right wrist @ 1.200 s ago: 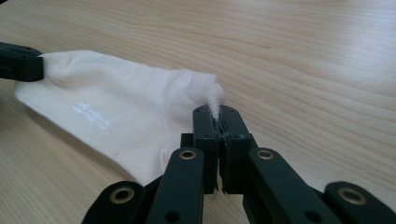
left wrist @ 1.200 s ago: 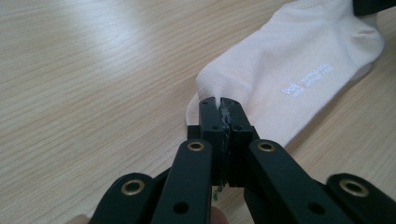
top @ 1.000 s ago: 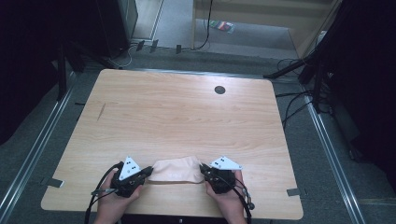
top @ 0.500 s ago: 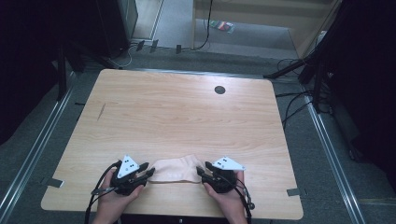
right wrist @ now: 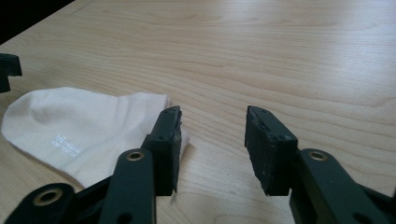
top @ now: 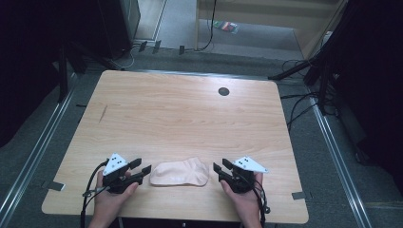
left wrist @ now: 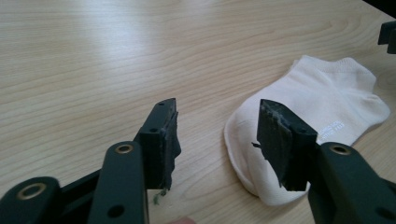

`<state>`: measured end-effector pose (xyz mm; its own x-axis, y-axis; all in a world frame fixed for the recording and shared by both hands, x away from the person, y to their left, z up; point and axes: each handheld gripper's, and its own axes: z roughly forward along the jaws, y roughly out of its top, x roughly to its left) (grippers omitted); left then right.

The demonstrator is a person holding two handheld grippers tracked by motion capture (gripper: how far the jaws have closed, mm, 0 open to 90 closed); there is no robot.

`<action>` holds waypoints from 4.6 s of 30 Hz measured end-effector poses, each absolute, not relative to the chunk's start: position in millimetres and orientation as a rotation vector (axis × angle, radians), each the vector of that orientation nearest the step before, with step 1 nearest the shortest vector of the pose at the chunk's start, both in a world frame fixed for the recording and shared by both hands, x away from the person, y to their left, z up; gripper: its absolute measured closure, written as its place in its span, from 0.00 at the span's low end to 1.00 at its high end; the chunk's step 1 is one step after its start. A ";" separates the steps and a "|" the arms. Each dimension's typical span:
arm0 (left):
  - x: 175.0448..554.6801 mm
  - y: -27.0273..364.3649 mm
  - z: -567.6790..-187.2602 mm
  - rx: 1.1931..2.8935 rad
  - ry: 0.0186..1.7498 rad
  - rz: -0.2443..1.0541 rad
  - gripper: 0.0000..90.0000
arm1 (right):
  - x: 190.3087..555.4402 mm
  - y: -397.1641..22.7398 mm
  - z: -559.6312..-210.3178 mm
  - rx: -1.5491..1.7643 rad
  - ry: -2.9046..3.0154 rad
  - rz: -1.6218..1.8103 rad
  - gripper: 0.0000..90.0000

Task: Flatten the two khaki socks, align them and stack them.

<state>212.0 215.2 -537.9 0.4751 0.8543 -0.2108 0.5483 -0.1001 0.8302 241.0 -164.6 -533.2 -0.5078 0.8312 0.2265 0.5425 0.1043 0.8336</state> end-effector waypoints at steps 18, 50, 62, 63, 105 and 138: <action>214.9 242.7 -535.7 1.700 1.106 0.274 0.92 | 241.6 -175.4 -537.5 1.432 2.118 1.374 1.00; 220.8 178.8 -554.9 1.958 1.091 0.226 1.00 | 242.4 -127.4 -549.9 1.386 2.225 1.414 1.00; 218.9 187.8 -550.0 1.854 1.033 0.186 0.78 | 249.3 -141.2 -546.8 1.480 2.138 1.423 0.96; 218.0 189.6 -548.4 1.832 1.019 0.198 0.74 | 248.8 -144.7 -545.0 1.483 2.122 1.428 0.92; 210.4 342.7 -543.4 1.656 1.427 0.619 0.01 | 232.6 -280.6 -536.0 1.499 1.852 1.268 0.00; 194.8 371.2 -553.2 1.709 1.467 0.668 0.01 | 209.9 -331.1 -549.1 1.586 1.846 1.205 0.06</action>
<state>194.8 371.2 -553.2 0.1989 0.9757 -0.0922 0.5706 -0.0388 0.8203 209.9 -331.1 -549.1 -0.2590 0.9419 0.2140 0.5751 -0.0277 0.8176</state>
